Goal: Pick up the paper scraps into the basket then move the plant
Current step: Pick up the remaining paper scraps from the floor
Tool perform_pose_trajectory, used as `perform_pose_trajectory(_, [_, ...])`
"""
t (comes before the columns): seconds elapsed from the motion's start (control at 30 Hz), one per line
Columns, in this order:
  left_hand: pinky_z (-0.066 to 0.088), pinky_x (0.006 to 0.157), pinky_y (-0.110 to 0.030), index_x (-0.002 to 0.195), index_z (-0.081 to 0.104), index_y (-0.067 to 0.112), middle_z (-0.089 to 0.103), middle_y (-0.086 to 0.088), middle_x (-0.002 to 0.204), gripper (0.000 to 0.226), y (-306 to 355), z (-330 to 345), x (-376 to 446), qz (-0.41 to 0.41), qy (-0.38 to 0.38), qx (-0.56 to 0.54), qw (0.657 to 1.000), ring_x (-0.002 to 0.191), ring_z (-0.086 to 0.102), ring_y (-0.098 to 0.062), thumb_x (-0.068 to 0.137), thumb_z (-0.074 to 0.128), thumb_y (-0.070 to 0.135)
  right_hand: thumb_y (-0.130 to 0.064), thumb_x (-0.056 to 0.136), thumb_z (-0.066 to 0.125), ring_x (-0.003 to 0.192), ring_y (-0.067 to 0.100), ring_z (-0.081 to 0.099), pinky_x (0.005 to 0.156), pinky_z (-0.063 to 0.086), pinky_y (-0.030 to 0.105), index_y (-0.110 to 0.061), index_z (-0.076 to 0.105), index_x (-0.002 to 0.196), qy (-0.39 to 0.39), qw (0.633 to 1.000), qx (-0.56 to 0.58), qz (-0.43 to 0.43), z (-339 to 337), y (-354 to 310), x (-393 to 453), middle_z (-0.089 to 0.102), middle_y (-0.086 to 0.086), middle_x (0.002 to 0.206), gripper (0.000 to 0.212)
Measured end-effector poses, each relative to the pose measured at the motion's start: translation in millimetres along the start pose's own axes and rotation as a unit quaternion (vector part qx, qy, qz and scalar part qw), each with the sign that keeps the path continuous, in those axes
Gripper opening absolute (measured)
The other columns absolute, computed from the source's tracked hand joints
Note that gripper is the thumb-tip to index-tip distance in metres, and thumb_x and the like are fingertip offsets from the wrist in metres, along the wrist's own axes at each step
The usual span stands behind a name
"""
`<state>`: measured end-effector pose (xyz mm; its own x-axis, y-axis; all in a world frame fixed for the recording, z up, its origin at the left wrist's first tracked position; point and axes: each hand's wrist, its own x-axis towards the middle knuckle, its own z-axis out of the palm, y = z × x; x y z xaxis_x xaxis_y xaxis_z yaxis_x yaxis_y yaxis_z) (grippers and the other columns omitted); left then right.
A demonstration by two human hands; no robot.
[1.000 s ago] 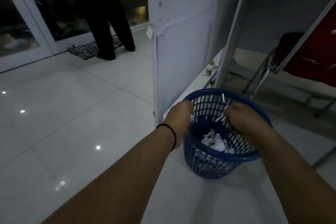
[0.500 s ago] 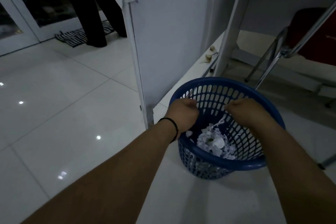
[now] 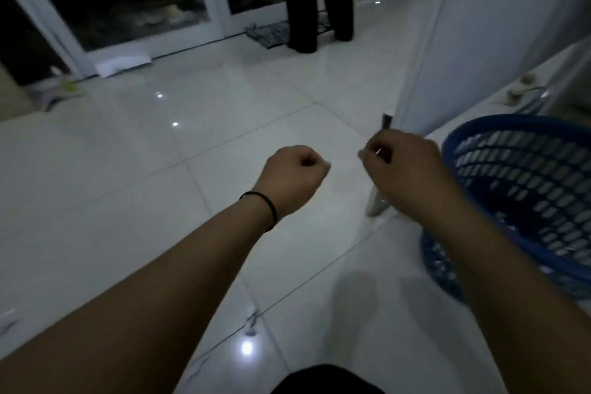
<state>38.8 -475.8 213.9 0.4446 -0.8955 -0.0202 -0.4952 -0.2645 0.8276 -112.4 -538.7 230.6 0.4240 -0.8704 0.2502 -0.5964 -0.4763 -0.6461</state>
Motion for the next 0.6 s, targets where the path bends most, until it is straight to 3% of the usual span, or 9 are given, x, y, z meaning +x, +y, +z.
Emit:
perform_pose_trajectory(0.1, [0.047,0.060,-0.024,0.076,0.065,0.012,0.063,0.003,0.069,0.022,-70.0,-44.5,-40.6,-0.087,0.056,0.033,0.994,0.066,0.058,-0.015,0.083,0.057,0.032,-0.030,0.087,0.060,0.072,0.016,0.054,0.066,0.038,0.023,-0.018,0.067,0.086,-0.166,0.986,0.000,-0.031,74.9,-14.9,-20.0,0.063,0.001,0.082,0.014])
perform_pose_trajectory(0.2, [0.046,0.066,-0.024,0.077,0.066,0.011,0.063,0.001,0.072,0.019,-134.8,-65.7,-81.9,-0.177,0.072,0.073,0.979,0.073,0.059,-0.019,0.083,0.057,0.027,-0.031,0.086,0.060,0.076,0.011,0.052,0.068,0.035,0.020,-0.018,0.068,0.096,-0.324,0.944,-0.024,-0.055,145.0,-15.7,-45.7,0.067,0.002,0.098,0.018])
perform_pose_trajectory(0.33, [0.046,0.091,-0.028,0.090,0.068,0.016,0.069,-0.002,0.099,0.016,-203.4,-72.7,-128.1,-0.260,0.018,0.191,0.946,0.097,0.060,-0.020,0.084,0.056,0.025,-0.028,0.089,0.056,0.107,0.020,0.057,0.084,0.042,0.024,-0.015,0.061,0.118,-0.468,0.875,-0.088,-0.083,225.8,-5.5,-79.2,0.061,0.007,0.124,0.032])
perform_pose_trajectory(0.4, [0.040,0.096,-0.023,0.097,0.067,0.018,0.067,-0.001,0.110,0.018,-228.3,-72.4,-146.0,-0.288,0.001,0.227,0.930,0.110,0.056,-0.020,0.085,0.055,0.025,-0.025,0.089,0.056,0.121,0.024,0.050,0.095,0.040,0.027,-0.014,0.054,0.129,-0.512,0.844,-0.124,-0.102,255.4,0.9,-93.3,0.052,0.010,0.135,0.041])
perform_pose_trajectory(0.47, [0.039,0.090,-0.020,0.107,0.064,0.018,0.065,-0.003,0.117,0.024,-247.6,-66.6,-161.2,-0.317,-0.017,0.236,0.919,0.111,0.056,-0.019,0.084,0.058,0.024,-0.024,0.088,0.058,0.127,0.025,0.045,0.103,0.038,0.032,-0.015,0.050,0.134,-0.535,0.825,-0.139,-0.116,276.8,7.6,-107.6,0.044,0.010,0.142,0.047])
perform_pose_trajectory(0.6, [0.039,0.094,-0.024,0.122,0.054,0.017,0.053,-0.009,0.125,0.039,-275.3,-40.2,-175.5,-0.336,-0.060,0.235,0.910,0.114,0.052,-0.021,0.083,0.058,0.019,-0.029,0.094,0.048,0.131,0.027,0.038,0.104,0.038,0.036,-0.021,0.043,0.138,-0.517,0.819,-0.175,-0.177,298.6,25.8,-129.1,0.031,0.011,0.149,0.045])
